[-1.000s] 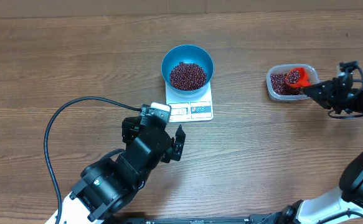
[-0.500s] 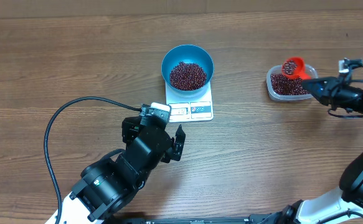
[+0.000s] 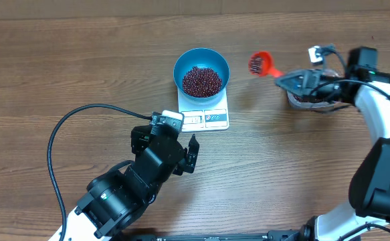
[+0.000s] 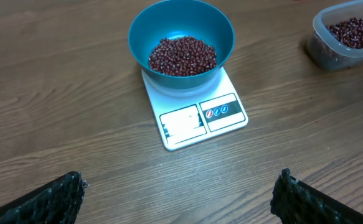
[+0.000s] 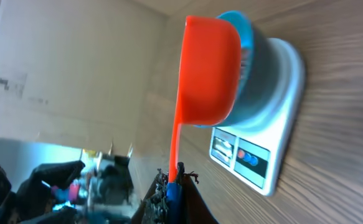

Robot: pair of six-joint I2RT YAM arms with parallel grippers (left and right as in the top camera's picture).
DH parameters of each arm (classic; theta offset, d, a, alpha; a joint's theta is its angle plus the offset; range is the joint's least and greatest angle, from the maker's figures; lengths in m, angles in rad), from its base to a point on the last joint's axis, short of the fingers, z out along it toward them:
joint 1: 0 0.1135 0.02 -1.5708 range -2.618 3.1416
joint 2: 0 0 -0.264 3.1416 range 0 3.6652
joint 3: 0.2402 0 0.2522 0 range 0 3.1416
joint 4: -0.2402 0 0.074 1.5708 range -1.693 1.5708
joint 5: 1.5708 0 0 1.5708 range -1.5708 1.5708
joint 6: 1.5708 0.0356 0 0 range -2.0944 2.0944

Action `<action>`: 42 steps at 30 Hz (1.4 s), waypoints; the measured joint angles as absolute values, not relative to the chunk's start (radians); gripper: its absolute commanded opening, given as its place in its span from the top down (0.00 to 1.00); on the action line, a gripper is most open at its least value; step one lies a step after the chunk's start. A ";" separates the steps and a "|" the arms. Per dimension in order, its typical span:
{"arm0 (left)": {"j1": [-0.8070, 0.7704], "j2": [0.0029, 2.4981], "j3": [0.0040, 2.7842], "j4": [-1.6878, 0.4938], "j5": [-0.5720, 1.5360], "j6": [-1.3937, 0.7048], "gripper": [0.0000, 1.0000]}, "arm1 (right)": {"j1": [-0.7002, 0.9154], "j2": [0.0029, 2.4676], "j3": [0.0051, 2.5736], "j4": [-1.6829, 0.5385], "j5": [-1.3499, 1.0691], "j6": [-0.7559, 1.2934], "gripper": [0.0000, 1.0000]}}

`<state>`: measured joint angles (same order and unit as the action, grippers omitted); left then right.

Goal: Scoop item into bowl and weigh 150g on scale
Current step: 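Lift the filled cup and carry it left over the blue bowl, then tilt the red cup to pour beans into the blue bowl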

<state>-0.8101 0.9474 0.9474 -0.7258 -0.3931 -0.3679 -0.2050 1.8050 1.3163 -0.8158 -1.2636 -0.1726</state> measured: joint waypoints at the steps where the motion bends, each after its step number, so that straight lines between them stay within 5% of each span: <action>1: -0.810 0.947 0.947 -0.726 -0.393 -0.368 0.00 | -0.182 1.805 1.316 -0.788 -1.267 -0.157 0.96; 24: -0.810 0.947 0.947 -0.725 -0.393 -0.368 0.01 | 0.155 1.805 1.316 -0.493 -0.904 0.011 0.96; 42: -0.810 0.947 0.947 -0.725 -0.393 -0.368 0.00 | 0.273 1.712 1.316 -0.508 -0.564 -0.376 0.96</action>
<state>-0.8101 0.9474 0.9474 -0.7254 -0.3931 -0.3679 0.2729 1.7123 1.3163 -0.5076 -0.5640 -0.3763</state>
